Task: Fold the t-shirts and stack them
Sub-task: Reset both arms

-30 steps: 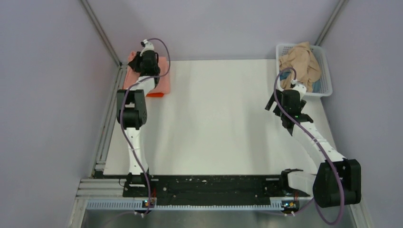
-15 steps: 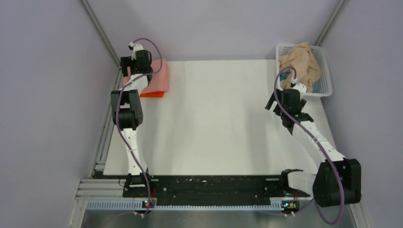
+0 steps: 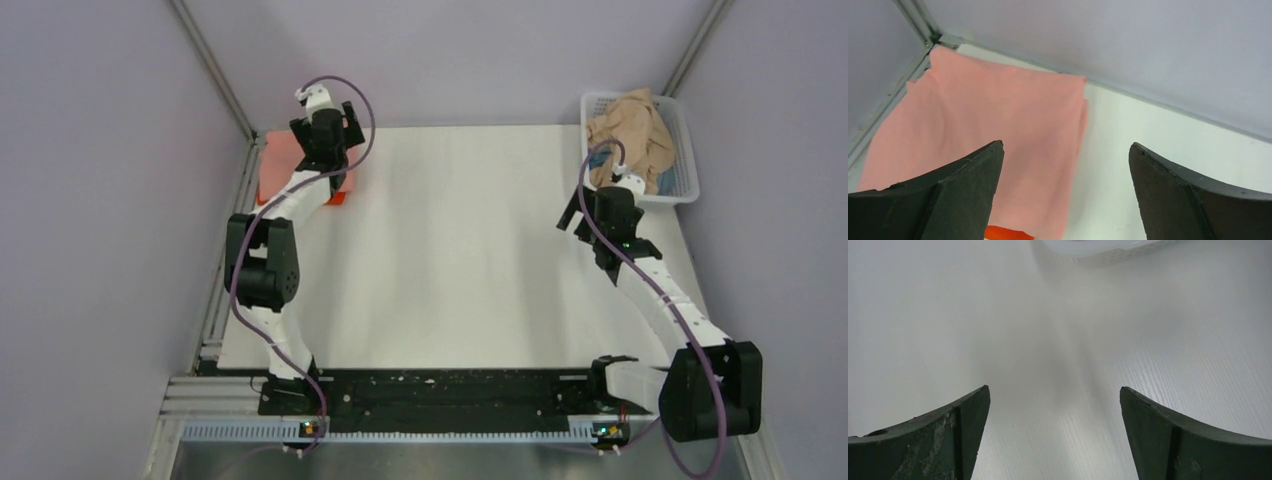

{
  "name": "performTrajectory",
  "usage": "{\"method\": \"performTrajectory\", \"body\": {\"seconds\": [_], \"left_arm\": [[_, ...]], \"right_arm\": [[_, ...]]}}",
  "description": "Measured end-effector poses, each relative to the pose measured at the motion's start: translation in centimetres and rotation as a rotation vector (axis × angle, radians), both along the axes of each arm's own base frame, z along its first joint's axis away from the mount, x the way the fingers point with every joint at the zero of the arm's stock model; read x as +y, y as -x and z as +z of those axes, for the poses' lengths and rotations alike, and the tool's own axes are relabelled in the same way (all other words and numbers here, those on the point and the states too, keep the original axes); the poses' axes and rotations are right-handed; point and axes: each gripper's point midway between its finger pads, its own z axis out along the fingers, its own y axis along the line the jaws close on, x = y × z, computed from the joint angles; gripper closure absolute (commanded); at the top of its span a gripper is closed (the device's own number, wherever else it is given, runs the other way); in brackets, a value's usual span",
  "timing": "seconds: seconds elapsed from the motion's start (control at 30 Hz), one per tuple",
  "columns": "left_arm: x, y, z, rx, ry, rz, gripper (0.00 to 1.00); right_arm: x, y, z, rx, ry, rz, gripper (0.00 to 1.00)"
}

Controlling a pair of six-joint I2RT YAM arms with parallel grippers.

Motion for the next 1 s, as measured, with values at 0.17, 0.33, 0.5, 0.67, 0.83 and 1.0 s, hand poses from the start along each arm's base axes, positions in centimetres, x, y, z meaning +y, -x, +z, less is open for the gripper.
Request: {"method": "performTrajectory", "body": {"seconds": [0.17,0.33,0.5,0.67,0.83,1.0], "left_arm": [[-2.7,2.5,4.5,-0.093,0.123,-0.072,0.02],[-6.7,9.4,6.4,-0.122,0.237,-0.223,0.01],[-13.4,18.7,3.4,-0.036,0.275,-0.451,0.01],[-12.8,24.1,-2.3,0.112,0.291,-0.475,0.01],[-10.2,28.4,-6.5,0.212,0.288,-0.415,0.01],[-9.3,29.4,-4.5,0.133,0.31,-0.398,0.01]], "right_arm": [[0.5,0.2,1.1,-0.038,-0.02,0.025,0.01],[1.2,1.7,1.5,-0.095,-0.051,0.065,0.01],[1.8,3.4,1.0,-0.123,-0.085,0.097,0.01],[2.2,4.3,1.6,-0.172,-0.12,0.106,0.01],[2.5,5.0,1.6,-0.204,-0.134,0.126,0.01],[2.7,5.8,1.1,-0.222,-0.135,0.149,0.01]]}}
